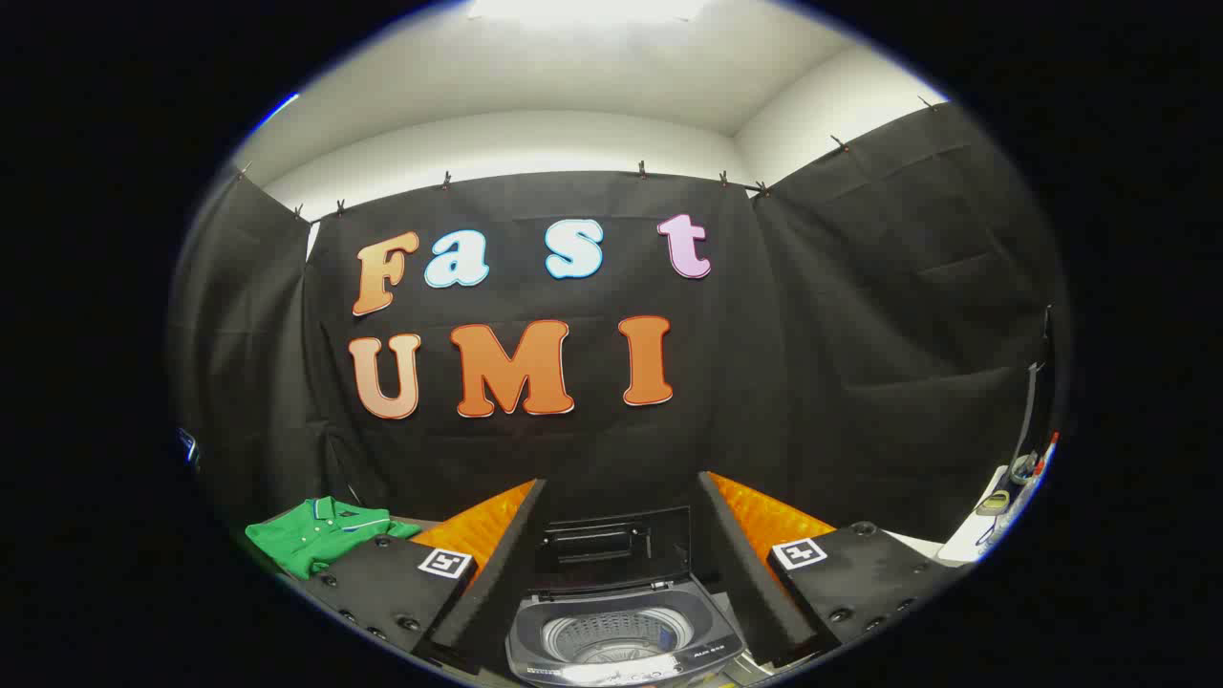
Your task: Put the clothes into the washing machine and then close the washing machine lid.
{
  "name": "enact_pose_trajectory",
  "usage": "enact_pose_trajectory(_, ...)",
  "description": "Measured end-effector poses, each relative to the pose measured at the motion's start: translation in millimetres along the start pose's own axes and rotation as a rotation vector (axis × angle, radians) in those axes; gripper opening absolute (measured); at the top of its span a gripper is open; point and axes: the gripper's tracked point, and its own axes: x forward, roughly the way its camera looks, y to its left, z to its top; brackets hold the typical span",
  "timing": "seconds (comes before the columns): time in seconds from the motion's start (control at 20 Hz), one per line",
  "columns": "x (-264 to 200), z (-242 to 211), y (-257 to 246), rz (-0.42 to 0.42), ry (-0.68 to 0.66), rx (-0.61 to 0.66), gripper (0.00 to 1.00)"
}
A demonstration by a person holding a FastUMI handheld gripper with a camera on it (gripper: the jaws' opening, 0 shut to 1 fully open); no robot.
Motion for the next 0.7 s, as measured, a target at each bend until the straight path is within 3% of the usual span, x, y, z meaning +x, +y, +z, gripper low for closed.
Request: enact_pose_trajectory(0.7, 2.6, -7.2, -1.8, -0.012, 0.008, 0.043, 0.98)
